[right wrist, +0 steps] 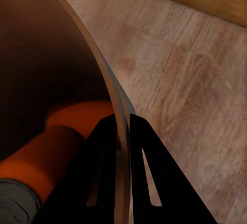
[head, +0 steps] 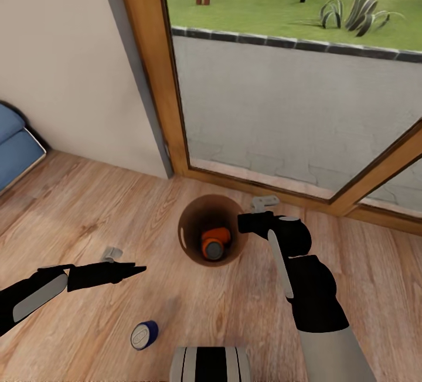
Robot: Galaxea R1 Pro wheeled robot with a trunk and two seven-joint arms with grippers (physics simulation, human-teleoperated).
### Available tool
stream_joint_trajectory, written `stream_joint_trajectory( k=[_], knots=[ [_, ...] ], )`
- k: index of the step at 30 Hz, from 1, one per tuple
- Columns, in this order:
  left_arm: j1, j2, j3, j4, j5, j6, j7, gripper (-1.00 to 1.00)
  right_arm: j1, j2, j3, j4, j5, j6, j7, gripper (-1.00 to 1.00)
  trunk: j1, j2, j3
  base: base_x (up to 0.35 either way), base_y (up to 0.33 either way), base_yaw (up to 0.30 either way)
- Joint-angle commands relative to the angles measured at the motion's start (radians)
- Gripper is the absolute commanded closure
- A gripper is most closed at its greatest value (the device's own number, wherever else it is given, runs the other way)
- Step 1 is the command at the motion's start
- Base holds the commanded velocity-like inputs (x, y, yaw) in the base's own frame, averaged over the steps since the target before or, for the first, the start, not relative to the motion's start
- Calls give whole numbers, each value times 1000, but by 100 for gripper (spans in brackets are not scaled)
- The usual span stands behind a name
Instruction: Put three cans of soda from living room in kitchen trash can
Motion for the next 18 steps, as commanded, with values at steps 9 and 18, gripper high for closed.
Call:
stream_joint_trajectory(
  k=[9, 18],
  knots=[
    [0, -1, 0, 55, 0, 1, 2, -100, 0, -1, -1, 0, -23, 0, 5, 100, 0, 0, -14, 0, 0, 0],
    [0, -50, -3, 257, -21, -15, -11, -100, 0, -1, -2, -1, -23, 0, 6, 100, 0, 0, -24, 0, 0, 0]
  ],
)
